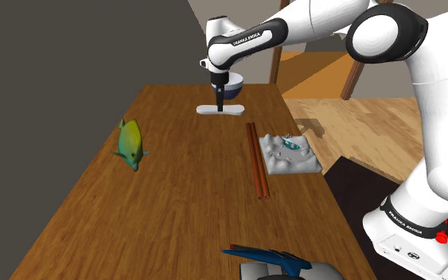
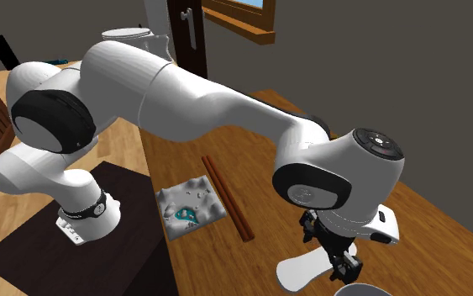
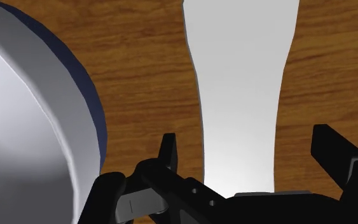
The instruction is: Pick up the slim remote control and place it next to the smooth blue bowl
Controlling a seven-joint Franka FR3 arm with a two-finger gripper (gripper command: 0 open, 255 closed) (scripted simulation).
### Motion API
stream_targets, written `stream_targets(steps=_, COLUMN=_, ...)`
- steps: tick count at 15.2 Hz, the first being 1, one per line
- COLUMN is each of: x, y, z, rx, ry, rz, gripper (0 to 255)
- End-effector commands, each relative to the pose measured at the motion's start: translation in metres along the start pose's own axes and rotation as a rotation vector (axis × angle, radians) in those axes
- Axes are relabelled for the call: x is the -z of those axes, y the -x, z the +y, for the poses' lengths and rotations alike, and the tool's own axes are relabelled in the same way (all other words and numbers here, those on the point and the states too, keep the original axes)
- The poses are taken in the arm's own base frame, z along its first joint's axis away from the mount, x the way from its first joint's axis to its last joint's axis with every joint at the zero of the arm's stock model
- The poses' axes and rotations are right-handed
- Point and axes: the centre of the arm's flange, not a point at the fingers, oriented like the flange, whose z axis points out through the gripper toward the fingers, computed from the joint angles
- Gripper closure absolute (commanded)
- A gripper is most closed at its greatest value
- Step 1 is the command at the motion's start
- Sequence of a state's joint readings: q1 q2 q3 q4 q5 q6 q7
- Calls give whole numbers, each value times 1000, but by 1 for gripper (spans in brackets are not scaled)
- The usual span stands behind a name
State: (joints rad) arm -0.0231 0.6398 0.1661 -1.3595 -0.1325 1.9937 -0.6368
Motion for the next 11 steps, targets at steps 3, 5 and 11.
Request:
stream_targets(steps=3, x=44, y=0, z=0, rx=0, ry=0, rz=0, gripper=0)
stream_targets(steps=5, x=44, y=0, z=0, rx=0, ry=0, rz=0, gripper=0)
stream_targets(steps=11, x=44, y=0, z=0, rx=0, ry=0, rz=0, gripper=0)
